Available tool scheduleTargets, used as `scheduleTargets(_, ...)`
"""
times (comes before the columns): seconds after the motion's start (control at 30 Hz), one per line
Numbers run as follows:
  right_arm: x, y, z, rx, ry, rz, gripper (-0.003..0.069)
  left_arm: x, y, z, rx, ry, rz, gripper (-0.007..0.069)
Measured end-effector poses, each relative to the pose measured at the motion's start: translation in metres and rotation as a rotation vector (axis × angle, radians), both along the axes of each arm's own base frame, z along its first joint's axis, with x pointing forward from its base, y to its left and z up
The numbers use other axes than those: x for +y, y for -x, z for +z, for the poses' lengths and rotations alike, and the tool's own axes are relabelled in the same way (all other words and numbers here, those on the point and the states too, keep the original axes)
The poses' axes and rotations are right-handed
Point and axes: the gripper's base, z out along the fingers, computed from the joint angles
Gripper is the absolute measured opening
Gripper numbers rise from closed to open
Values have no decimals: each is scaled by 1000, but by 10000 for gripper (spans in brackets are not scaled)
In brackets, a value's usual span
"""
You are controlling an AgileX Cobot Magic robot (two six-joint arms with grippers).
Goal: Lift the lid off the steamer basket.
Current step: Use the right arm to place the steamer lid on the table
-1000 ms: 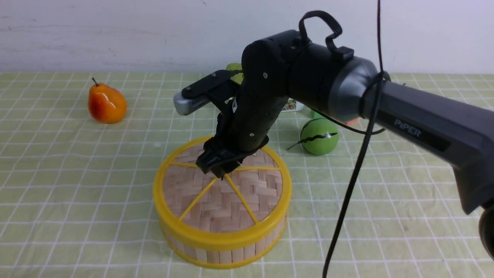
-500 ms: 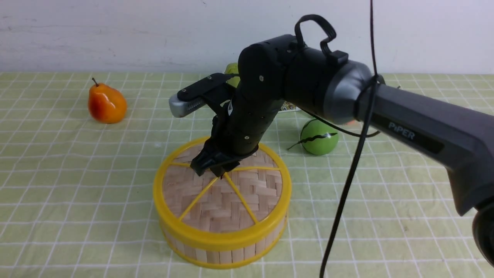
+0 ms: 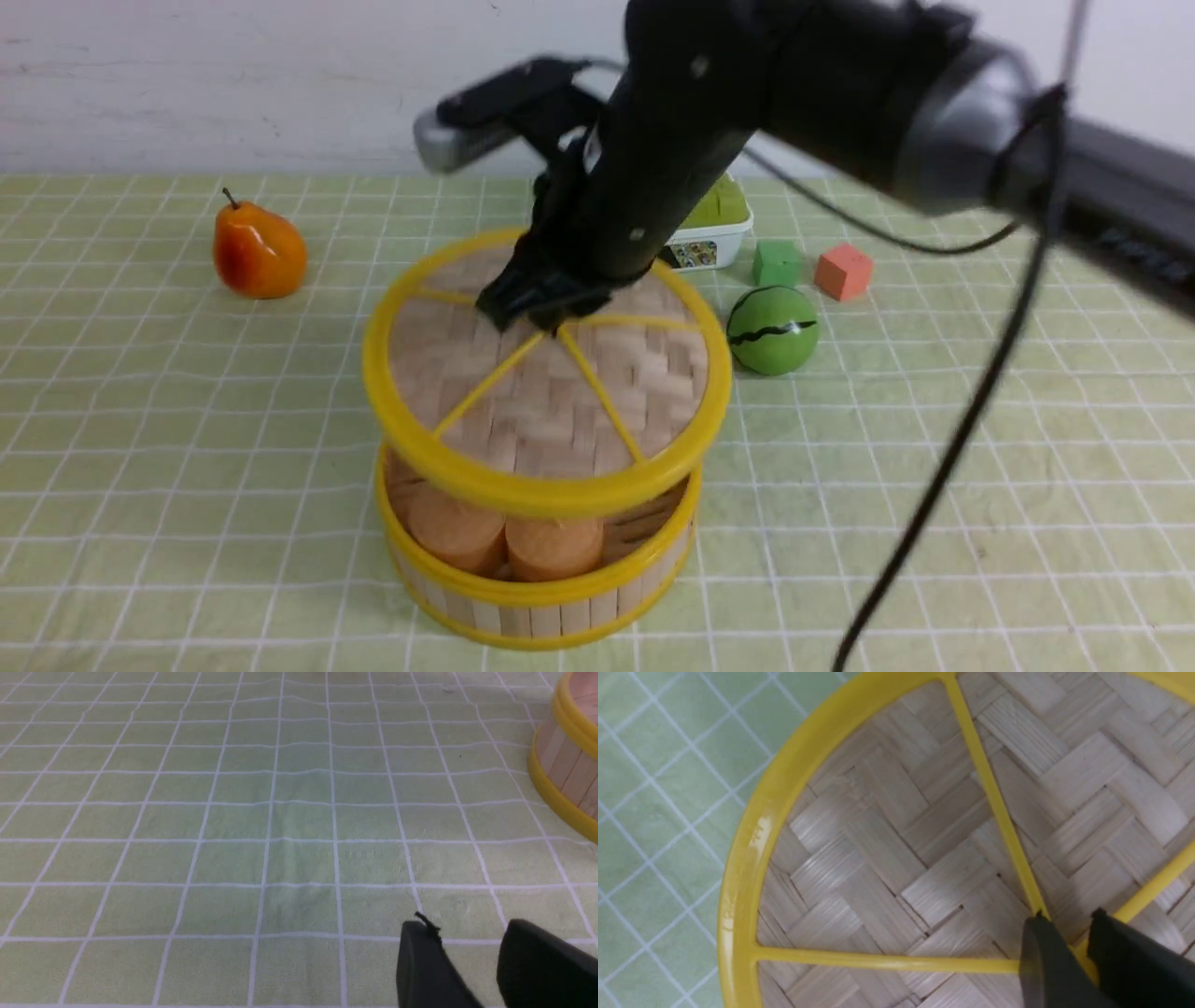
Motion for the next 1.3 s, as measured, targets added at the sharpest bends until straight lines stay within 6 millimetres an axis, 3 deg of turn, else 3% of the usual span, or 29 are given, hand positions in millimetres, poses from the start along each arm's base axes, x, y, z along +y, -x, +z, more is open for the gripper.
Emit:
scheduleTargets(0.03, -4, 3, 8, -15, -7, -2, 79, 0, 0, 0, 0, 0, 0, 239)
scheduleTargets(0.07, -24, 17, 38, -71, -18, -21, 79, 0, 0, 0, 0, 0, 0, 239)
scheduleTargets(0.13, -55, 34, 65, -113, -42, -69, 79, 0, 0, 0, 0, 0, 0, 239)
scheduleTargets(0.17, -71, 41, 72, -126, -49, -96, 79, 0, 0, 0, 0, 0, 0, 239)
scheduleTargets(0.2, -72, 40, 69, -118, -41, -101, 79, 0, 0, 0, 0, 0, 0, 239)
scheduleTargets(0.23, -97, 52, 75, -142, -44, -144, 79, 0, 0, 0, 0, 0, 0, 239)
scheduleTargets(0.3, -129, 62, 65, -146, -65, -233, 79, 0, 0, 0, 0, 0, 0, 239)
scheduleTargets(0.37, -153, 64, 42, -126, -71, -325, 79, 0, 0, 0, 0, 0, 0, 239)
scheduleTargets(0.47, -173, 61, 16, -113, -87, -419, 79, 0, 0, 0, 0, 0, 0, 239)
scheduleTargets(0.5, -185, 57, -9, -79, -76, -478, 79, 0, 0, 0, 0, 0, 0, 239)
scheduleTargets(0.53, -190, 54, -21, -66, -70, -500, 79, 0, 0, 0, 0, 0, 0, 239)
scheduleTargets(0.7, -199, 34, -86, 54, -30, -570, 79, 0, 0, 0, 0, 0, 0, 239)
scheduleTargets(1.0, -185, 1, -149, 159, -18, -588, 106, 0, 0, 0, 0, 0, 0, 239)
scheduleTargets(1.17, -184, -2, -162, 189, 0, -590, 206, 0, 0, 0, 0, 0, 0, 239)
scheduleTargets(1.3, -185, 2, -141, 149, -33, -590, 332, 0, 0, 0, 0, 0, 0, 239)
